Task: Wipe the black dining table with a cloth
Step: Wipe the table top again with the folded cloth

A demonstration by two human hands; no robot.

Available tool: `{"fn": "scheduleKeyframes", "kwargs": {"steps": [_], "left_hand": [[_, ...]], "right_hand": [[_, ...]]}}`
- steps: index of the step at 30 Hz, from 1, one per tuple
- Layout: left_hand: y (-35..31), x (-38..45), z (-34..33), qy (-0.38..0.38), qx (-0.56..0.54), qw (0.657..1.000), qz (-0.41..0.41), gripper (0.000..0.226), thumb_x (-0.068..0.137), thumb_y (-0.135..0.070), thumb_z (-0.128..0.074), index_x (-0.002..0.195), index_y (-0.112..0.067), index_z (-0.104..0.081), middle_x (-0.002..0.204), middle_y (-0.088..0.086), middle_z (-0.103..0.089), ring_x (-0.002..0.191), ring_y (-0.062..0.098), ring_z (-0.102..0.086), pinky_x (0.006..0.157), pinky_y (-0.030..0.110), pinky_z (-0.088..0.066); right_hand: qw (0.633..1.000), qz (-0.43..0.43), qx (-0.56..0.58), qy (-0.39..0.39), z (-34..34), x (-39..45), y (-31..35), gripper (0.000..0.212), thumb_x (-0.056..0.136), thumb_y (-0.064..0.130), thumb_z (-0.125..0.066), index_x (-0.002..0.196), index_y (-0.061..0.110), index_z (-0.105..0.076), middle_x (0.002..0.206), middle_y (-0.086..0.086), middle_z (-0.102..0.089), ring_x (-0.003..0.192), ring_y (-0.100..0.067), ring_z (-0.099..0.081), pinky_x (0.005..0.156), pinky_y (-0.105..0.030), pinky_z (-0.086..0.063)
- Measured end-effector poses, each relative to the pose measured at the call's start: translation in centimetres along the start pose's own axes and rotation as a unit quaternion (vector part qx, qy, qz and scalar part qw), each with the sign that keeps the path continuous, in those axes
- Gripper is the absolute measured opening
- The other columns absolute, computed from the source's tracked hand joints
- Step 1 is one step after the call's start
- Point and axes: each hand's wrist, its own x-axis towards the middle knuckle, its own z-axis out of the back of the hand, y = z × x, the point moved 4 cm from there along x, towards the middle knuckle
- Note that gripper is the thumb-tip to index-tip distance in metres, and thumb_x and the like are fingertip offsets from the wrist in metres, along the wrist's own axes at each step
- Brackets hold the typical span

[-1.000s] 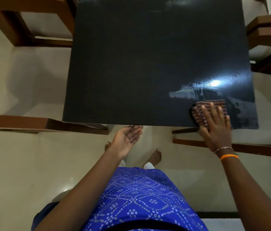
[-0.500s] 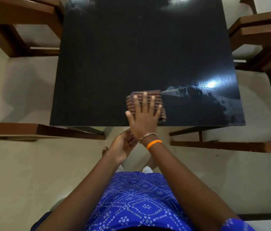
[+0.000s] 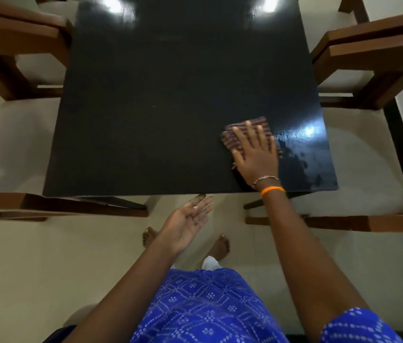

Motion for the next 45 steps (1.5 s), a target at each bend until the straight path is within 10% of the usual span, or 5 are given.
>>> {"fn": "scheduleKeyframes", "kwargs": {"steps": [12, 20, 25, 34, 45], "left_hand": [[3.7, 1.1, -5.6, 0.028, 0.000, 1.000, -0.010, 0.047, 0.097, -0.005, -0.027, 0.143, -0.011, -0.031, 0.142, 0.007, -0.046, 0.122, 0.019, -0.050, 0.095, 0.029, -0.041], [4.2, 2.0, -7.1, -0.037, 0.042, 0.998, 0.005, 0.037, 0.092, 0.006, -0.028, 0.117, -0.007, -0.052, 0.093, 0.007, -0.066, 0.085, 0.018, -0.059, 0.084, 0.030, -0.046], [4.2, 2.4, -8.7, -0.011, 0.061, 0.998, 0.023, 0.040, 0.094, 0.000, -0.029, 0.128, -0.008, -0.049, 0.126, 0.014, -0.058, 0.117, 0.026, -0.054, 0.106, 0.039, -0.038], [5.2, 3.8, -12.1, 0.025, 0.095, 0.994, 0.053, 0.039, 0.092, 0.002, -0.029, 0.123, -0.014, -0.045, 0.139, 0.009, -0.049, 0.121, 0.022, -0.050, 0.111, 0.035, -0.030], [6.2, 3.5, -11.1, 0.061, 0.092, 0.993, 0.044, 0.050, 0.093, -0.003, -0.031, 0.142, -0.013, -0.032, 0.142, 0.005, -0.046, 0.117, 0.016, -0.054, 0.105, 0.032, -0.035]], "right_hand": [[0.964, -0.258, 0.040, -0.047, 1.9, -1.6, -10.0, 0.060, 0.095, 0.035, -0.039, 0.151, 0.026, -0.017, 0.161, -0.009, -0.007, 0.147, -0.035, -0.005, 0.116, -0.060, -0.004], [0.999, 0.026, 0.038, 0.017, -1.6, -5.6, 2.9, 0.063, 0.092, 0.038, -0.040, 0.150, 0.032, -0.016, 0.161, -0.004, -0.006, 0.148, -0.030, -0.001, 0.115, -0.054, 0.006], [0.994, 0.108, 0.017, -0.014, -1.1, -8.4, -2.2, 0.057, 0.089, 0.041, -0.040, 0.146, 0.034, -0.032, 0.156, -0.001, -0.028, 0.146, -0.027, -0.020, 0.117, -0.049, -0.014], [0.986, -0.130, 0.047, -0.096, 1.6, -9.2, -15.2, 0.058, 0.083, 0.037, -0.042, 0.141, 0.031, -0.042, 0.152, -0.004, -0.036, 0.139, -0.033, -0.034, 0.109, -0.049, -0.030], [0.892, -0.317, 0.264, -0.184, 1.1, -11.4, -13.6, 0.057, 0.093, 0.014, -0.050, 0.147, 0.013, -0.031, 0.153, -0.017, -0.028, 0.132, -0.036, -0.036, 0.106, -0.039, -0.029]]}}
